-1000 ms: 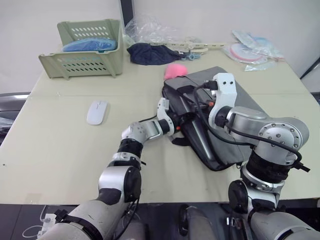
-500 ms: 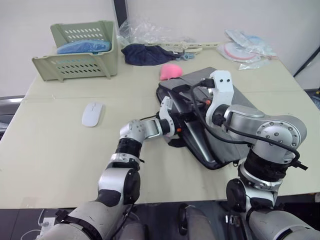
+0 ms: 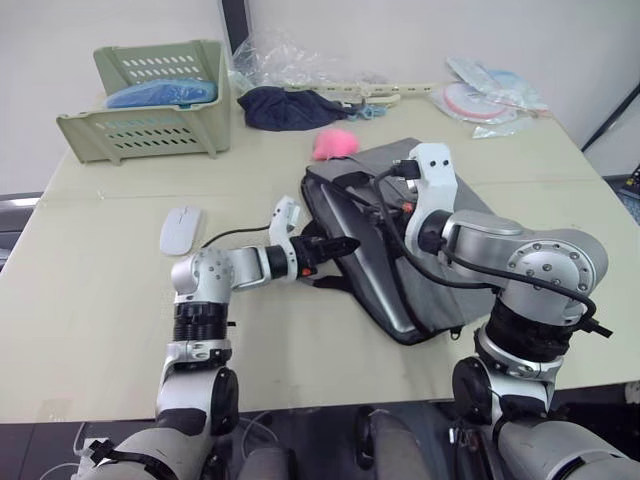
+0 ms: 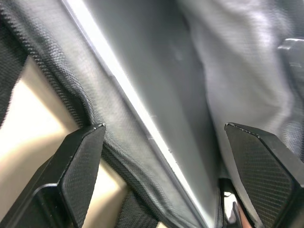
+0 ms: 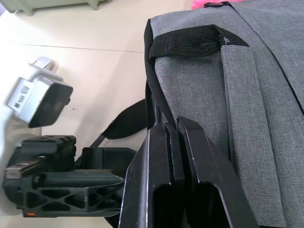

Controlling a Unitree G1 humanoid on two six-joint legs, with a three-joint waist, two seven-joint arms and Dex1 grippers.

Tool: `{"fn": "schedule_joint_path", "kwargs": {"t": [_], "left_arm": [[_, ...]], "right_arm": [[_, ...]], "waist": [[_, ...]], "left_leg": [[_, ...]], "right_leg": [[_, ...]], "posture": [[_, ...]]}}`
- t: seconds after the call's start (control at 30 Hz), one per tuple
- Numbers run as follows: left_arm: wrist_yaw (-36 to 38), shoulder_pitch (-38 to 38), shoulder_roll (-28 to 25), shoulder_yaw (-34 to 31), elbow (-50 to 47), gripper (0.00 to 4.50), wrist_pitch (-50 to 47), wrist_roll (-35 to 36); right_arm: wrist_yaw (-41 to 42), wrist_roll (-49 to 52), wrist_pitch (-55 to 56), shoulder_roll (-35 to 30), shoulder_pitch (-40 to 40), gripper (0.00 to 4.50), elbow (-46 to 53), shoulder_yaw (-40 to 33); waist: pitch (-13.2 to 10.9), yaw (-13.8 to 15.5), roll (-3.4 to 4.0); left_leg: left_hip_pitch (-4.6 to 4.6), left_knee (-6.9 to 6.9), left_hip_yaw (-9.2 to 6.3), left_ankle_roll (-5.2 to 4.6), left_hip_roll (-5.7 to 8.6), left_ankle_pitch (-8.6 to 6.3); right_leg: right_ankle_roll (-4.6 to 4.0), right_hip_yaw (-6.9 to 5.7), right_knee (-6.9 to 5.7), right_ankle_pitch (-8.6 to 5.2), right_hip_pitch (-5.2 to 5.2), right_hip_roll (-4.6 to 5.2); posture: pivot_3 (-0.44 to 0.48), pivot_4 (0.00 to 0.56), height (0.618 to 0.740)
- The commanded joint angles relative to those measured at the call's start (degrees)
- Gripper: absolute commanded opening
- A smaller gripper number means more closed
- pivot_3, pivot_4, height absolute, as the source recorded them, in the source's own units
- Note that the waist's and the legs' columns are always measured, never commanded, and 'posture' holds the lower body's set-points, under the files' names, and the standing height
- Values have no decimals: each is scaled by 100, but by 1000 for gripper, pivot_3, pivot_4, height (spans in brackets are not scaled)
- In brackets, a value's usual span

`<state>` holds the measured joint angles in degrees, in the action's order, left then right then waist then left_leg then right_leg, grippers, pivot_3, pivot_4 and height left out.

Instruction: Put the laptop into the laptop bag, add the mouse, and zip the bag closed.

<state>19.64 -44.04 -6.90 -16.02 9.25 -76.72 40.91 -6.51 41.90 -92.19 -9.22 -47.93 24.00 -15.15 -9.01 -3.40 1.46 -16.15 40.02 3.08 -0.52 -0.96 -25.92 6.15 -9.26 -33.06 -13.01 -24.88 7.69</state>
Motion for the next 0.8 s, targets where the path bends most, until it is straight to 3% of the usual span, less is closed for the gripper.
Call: {"fn": "schedule_joint_path", "kwargs": {"t": [0.03, 0.3, 0.8], "left_arm": [[-111, -4, -232, -450, -668, 4352, -170, 312], [-427, -100, -231, -912, -1387, 4352, -602, 912], [393, 858, -301, 379, -1656, 4352, 874, 690]], "right_arm": [[24, -187, -31, -137, 12, 0, 67, -85], [188, -331, -31, -174, 72, 0, 71, 11], [425, -632, -30, -116, 53, 0, 154, 133]], "waist": [[0, 4, 0], [0, 8, 0], [0, 16, 0]], "left_leg": [[0, 0, 0, 0, 0, 0], [1, -1, 1, 1, 1, 0], [0, 0, 4, 2, 2, -1]], "right_leg": [[0, 0, 0, 0, 0, 0], [0, -1, -1, 0, -4, -1], [-1, 0, -2, -1, -7, -2]], "posture": [[0, 150, 740], [0, 150, 740], [0, 150, 740]]}}
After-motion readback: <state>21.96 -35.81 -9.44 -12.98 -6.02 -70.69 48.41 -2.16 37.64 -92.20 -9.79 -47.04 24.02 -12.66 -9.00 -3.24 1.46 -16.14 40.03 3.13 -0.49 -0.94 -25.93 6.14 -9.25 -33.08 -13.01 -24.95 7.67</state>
